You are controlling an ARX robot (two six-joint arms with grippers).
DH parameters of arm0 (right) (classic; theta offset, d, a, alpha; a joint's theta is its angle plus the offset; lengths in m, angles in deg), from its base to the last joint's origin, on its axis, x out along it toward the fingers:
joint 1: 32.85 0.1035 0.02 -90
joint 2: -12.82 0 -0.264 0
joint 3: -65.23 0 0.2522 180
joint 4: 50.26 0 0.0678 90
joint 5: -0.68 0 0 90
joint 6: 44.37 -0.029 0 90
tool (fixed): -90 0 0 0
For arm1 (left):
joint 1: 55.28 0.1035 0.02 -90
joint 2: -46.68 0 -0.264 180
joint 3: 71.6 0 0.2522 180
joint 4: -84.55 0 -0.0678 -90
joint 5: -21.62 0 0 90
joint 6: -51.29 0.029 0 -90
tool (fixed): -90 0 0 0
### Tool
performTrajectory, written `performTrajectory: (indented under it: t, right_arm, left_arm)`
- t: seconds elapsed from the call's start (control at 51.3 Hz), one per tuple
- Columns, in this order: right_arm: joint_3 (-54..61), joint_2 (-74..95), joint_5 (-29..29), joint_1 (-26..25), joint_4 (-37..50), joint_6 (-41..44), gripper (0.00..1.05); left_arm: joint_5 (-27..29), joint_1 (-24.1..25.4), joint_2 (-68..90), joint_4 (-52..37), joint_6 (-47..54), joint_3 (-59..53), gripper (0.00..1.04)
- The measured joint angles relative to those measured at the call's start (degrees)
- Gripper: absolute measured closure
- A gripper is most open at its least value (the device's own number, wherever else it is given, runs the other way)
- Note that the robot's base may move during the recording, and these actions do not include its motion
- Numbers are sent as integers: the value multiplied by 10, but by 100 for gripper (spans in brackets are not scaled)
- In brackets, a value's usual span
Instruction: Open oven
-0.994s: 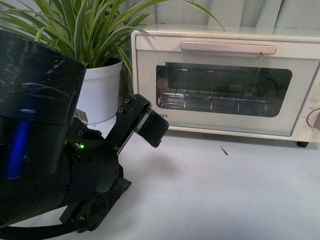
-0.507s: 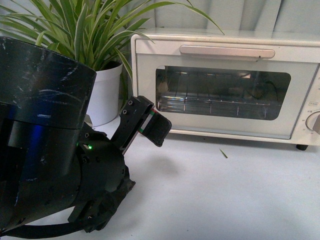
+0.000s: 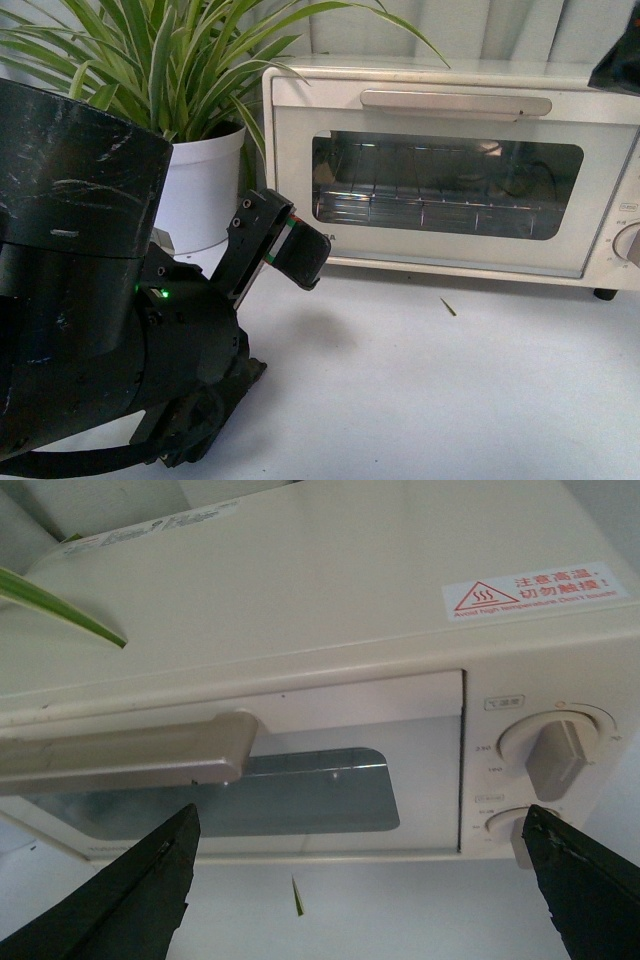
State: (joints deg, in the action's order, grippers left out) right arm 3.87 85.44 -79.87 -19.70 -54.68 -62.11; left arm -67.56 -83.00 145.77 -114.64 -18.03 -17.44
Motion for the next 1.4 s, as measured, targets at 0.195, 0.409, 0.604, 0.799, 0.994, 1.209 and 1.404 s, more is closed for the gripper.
performTrajectory:
  t: [0.195,0.409,0.604,0.799,0.994,1.209,1.404]
  right_arm:
    - [-76,68,24,5,-28,-16,9]
    - [-124,115,35,9,-54,-26,9]
    - [-145,133,37,12,-70,-27,9]
    - [-159,148,34,15,-84,-31,9]
    - [-164,150,33,23,-105,-29,9]
    - [-99,108,16,35,-70,-13,9]
    - [-19,62,-12,44,-31,-13,9]
  left_arm:
    - [0,0,0,0,0,0,7]
    - [0,0,-1,0,0,0,7]
    - [-2,0,-1,0,0,0,7]
    - [-4,0,-1,0,0,0,7]
    - [-4,1,-2,1,0,-1,7]
    - [-5,3,-5,1,0,-4,7]
    - [-6,4,-9,5,0,-6,7]
